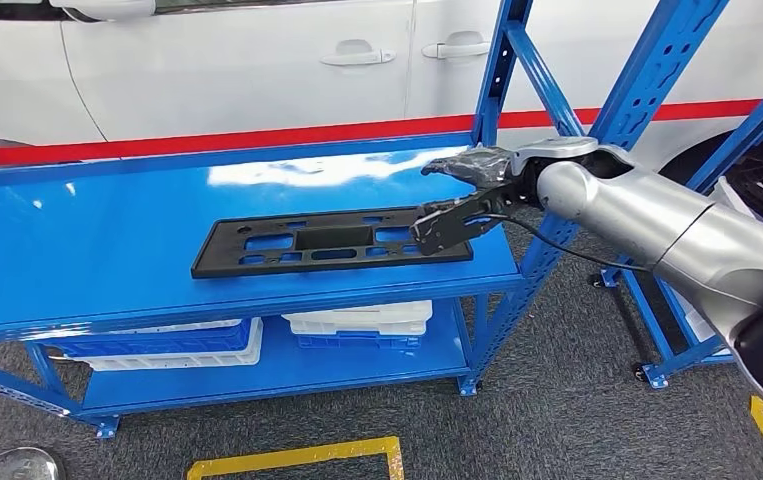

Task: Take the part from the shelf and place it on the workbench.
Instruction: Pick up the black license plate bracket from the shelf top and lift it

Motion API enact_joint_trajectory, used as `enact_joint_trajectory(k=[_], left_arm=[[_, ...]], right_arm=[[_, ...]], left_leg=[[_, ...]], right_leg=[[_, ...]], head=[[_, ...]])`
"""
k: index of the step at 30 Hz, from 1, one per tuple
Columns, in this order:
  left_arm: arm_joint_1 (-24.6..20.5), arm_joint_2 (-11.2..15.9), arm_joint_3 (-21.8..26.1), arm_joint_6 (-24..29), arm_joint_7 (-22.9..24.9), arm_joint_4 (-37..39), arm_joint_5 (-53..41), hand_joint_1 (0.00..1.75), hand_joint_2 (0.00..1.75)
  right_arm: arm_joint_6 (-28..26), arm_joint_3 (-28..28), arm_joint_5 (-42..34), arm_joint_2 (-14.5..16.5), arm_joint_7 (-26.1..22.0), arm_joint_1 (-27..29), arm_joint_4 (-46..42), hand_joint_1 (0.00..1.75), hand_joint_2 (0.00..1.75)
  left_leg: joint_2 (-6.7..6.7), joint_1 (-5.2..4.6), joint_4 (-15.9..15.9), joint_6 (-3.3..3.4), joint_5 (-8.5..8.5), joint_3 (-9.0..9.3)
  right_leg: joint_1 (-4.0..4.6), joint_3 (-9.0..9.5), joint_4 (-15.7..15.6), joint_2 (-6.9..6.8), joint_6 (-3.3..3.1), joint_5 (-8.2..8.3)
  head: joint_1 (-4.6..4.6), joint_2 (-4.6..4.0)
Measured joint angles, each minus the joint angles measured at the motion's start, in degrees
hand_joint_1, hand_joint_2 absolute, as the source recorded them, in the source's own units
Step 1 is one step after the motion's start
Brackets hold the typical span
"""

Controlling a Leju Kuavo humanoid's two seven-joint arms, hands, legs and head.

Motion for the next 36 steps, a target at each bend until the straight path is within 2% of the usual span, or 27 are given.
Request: enact_joint_trajectory(k=[7, 19, 25, 28, 30, 32, 33, 34, 35, 36], left_arm=[[-0.1, 0.0, 0.3, -0.4, -1.0, 0.0, -1.5, 0.0, 0.0], [-0.1, 0.0, 0.9, -0.7, -0.6, 0.0, -2.0, 0.0, 0.0], [-0.2, 0.0, 1.4, -0.4, -0.4, 0.0, -2.1, 0.0, 0.0], [-0.3, 0.0, 1.5, -0.5, -0.7, 0.0, -2.1, 0.0, 0.0], [-0.4, -0.1, 1.6, -0.7, -0.8, 0.0, -2.1, 0.0, 0.0], [-0.4, -0.1, 1.8, -0.7, -0.9, 0.0, -2.1, 0.0, 0.0], [-0.4, -0.1, 1.8, -0.8, -1.0, 0.0, -2.1, 0.0, 0.0], [-0.4, -0.1, 1.8, -0.8, -1.1, 0.0, -2.1, 0.0, 0.0], [-0.4, -0.1, 1.8, -0.9, -1.3, 0.0, -2.2, 0.0, 0.0], [-0.4, -0.1, 1.8, -1.0, -1.6, 0.0, -2.3, 0.0, 0.0]], right_arm=[[-4.4, 1.5, -0.5, 0.0, -2.1, 4.4, 0.5, 0.0, 0.0], [-5.4, 3.5, -0.2, 0.3, -2.7, 7.4, 1.6, 0.0, 0.0], [-5.3, 3.8, -0.1, 0.3, -3.0, 7.9, 2.0, 0.0, 0.0], [-5.4, 3.8, -0.1, 0.2, -3.0, 7.9, 2.1, 0.0, 0.0], [-5.4, 3.8, -0.1, -0.1, -3.0, 7.9, 2.2, 0.0, 0.0], [-5.5, 3.9, -0.1, -0.1, -3.1, 8.2, 2.3, 0.0, 0.0], [-5.5, 3.9, -0.1, -0.1, -3.1, 8.4, 2.3, 0.0, 0.0], [-5.5, 4.0, -0.1, -0.2, -3.1, 8.5, 2.4, 0.0, 0.0], [-5.5, 4.1, -0.1, -0.4, -3.1, 8.6, 2.5, 0.0, 0.0], [-5.5, 4.2, -0.1, -0.5, -3.1, 8.7, 2.5, 0.0, 0.0]], left_leg=[[-0.01, 0.0, 0.0, 0.0, 0.0, -0.02], [0.0, -0.02, 0.1, 0.03, -0.03, -0.04], [-0.06, -0.2, 0.6, 0.93, -0.37, -0.39], [0.11, 0.03, -1.0, 1.73, 0.34, 0.54], [0.28, 0.29, -2.2, 2.2, 0.91, 1.23], [0.3, 0.18, -2.2, 2.41, 0.93, 1.18], [0.27, 0.14, -2.0, 2.43, 0.84, 1.04], [0.21, 0.15, -1.6, 2.37, 0.7, 0.88], [0.14, 0.23, -1.2, 2.2, 0.5, 0.7], [0.08, 0.36, -0.7, 1.9, 0.22, 0.5]], right_leg=[[0.0, 0.0, 0.0, 0.0, 0.0, 0.0], [-0.03, -0.02, 0.0, 0.0, 0.02, 0.02], [-0.51, 0.04, -0.3, -0.02, 0.56, 0.17], [-0.39, 0.34, -0.3, 0.01, 1.13, -0.22], [-0.38, -1.35, 3.7, -0.01, 1.17, -2.84], [-0.42, -4.56, 10.4, -0.02, 1.31, -5.94], [-0.49, -5.58, 12.4, -0.02, 1.45, -6.4], [-0.61, -5.72, 12.6, -0.04, 1.62, -5.83], [-0.75, -4.82, 10.7, -0.06, 1.77, -4.27], [-0.91, -3.2, 7.2, -0.09, 1.93, -2.57]], head=[[0.0, -0.01], [0.0, -0.01], [-0.02, 0.0], [0.01, -0.01], [0.06, -0.01], [0.08, 0.01], [0.09, 0.01], [0.09, 0.01], [0.09, 0.01], [0.08, 0.0]])
